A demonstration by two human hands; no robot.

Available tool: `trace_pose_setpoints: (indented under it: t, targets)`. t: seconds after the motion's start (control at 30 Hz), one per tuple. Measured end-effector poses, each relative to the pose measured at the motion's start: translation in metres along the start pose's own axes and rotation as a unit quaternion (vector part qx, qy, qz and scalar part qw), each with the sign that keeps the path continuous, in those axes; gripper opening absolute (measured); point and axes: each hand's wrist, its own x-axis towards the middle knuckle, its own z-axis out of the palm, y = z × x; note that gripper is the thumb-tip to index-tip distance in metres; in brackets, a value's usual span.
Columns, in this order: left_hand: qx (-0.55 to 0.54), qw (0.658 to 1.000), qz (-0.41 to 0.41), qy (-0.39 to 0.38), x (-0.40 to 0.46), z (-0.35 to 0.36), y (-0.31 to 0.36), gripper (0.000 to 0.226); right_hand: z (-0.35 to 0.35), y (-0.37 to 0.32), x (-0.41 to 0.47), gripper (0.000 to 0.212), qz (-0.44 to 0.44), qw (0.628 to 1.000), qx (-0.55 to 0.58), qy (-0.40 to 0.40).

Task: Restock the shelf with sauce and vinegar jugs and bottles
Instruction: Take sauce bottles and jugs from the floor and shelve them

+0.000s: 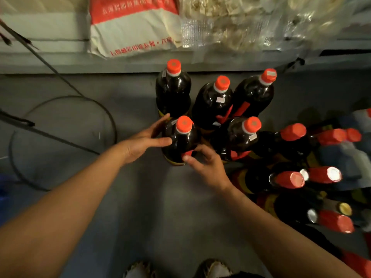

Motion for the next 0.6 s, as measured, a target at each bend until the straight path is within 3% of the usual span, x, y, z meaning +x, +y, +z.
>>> trace_pose_setpoints:
  t: [0.13, 0.27, 0.37, 0.47, 0.6]
  targets:
    - [-0.021, 0.998, 0.035, 0.036, 0.001, 0.012, -0.010, 0.101, 0.001, 0.015, 0.008, 0.039, -0.012, 0.997, 0.077, -0.010]
    - [0.087, 0.991, 0.056, 0.086, -0.009, 0.026, -0.013, 0.115, -0.014, 0.018, 0.001, 0.015, 0.003, 0.992, 0.119, -0.035]
    - [0.115, 0.988, 0.086, 0.056, -0.016, 0.028, -0.019, 0.123, -0.016, 0.027, -0.005, 0.015, 0.003, 0.992, 0.125, -0.024]
    - [0.132, 0.987, 0.088, 0.034, -0.014, 0.025, -0.020, 0.109, -0.014, 0.027, -0.003, 0.012, 0.001, 0.992, 0.127, -0.014]
    - [0.095, 0.992, 0.081, 0.033, -0.008, 0.026, -0.021, 0.107, -0.015, 0.022, -0.004, 0.027, 0.004, 0.989, 0.140, -0.035]
